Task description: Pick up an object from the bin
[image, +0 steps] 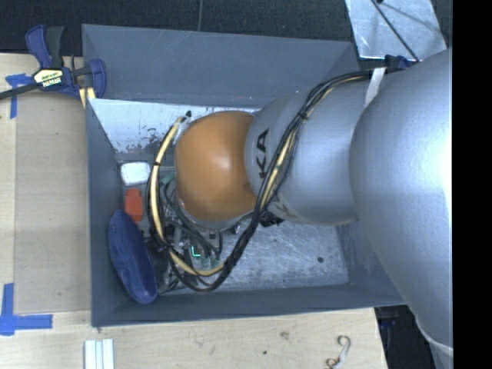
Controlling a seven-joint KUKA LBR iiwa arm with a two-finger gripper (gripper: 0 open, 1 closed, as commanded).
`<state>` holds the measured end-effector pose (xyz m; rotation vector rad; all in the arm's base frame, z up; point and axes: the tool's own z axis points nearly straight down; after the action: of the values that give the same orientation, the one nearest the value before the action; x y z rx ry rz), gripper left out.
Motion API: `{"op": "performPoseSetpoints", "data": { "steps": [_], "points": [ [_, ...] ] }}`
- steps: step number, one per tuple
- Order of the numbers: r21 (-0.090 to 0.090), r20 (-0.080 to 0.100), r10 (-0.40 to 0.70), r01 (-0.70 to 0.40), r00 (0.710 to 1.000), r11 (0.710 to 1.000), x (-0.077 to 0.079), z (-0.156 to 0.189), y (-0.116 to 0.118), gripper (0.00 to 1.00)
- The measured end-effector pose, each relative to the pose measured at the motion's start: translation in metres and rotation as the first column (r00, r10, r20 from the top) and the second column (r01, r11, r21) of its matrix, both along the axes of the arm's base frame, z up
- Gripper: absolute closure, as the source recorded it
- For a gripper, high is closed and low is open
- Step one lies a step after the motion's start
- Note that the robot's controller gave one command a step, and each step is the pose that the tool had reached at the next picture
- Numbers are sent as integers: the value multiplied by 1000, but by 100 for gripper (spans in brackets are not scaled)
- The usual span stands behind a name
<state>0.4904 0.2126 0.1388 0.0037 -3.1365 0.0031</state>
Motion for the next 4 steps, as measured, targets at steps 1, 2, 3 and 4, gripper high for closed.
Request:
{"op": "performPoseSetpoints", "data": {
  "steps": [1,2,3,4],
  "points": [
    [8,27,136,-137,990,991,54,-65,-16,0],
    [3,17,339,-339,941,941,53,64,7,0],
    [1,0,271,-271,962,962,65,-70,-53,0],
    [2,6,272,-272,962,962,66,-66,-51,100]
  ]
}}
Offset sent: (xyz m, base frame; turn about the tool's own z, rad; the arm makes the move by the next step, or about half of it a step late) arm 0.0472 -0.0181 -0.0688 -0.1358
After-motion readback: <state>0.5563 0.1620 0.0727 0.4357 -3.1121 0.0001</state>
